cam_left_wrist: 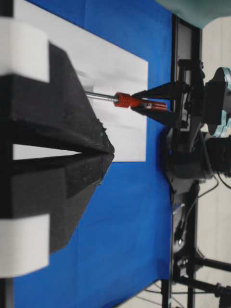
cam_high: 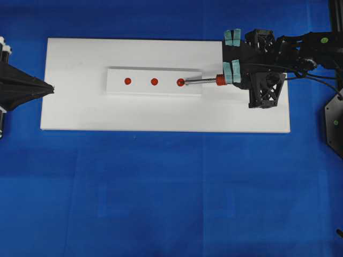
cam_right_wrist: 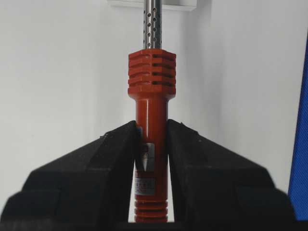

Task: Touch the tip of the soldering iron to the mark.
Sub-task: 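Lower the iron tip onto the rightmost red dot, then lift the iron and carry it back down onto the blue cloth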

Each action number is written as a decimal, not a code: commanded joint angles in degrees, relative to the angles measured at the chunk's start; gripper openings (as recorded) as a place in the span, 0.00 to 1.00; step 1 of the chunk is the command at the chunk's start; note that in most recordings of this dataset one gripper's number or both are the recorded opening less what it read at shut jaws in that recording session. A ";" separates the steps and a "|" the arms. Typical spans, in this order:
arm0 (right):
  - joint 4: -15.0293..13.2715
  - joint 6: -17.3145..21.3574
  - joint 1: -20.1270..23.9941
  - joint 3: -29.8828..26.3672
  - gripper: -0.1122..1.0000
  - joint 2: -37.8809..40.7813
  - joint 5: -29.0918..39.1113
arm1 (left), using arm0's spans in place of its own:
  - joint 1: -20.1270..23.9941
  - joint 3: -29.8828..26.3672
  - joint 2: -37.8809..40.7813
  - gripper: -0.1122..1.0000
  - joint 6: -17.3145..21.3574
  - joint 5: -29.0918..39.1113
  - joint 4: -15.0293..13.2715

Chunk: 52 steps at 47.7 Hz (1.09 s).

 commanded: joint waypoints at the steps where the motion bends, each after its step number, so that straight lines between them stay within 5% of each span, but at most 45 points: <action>1: 0.09 0.09 0.09 -0.70 0.16 -0.53 -0.26 | 0.00 -1.23 0.26 0.10 0.09 -0.53 0.18; 35: 0.09 0.09 0.09 -1.05 0.16 -0.62 -0.09 | 0.00 -1.23 0.26 0.10 -0.26 -0.79 0.18; 52: -0.09 0.97 0.09 -5.98 0.16 -8.70 6.06 | -0.09 -1.23 0.26 0.10 -0.26 -0.79 0.18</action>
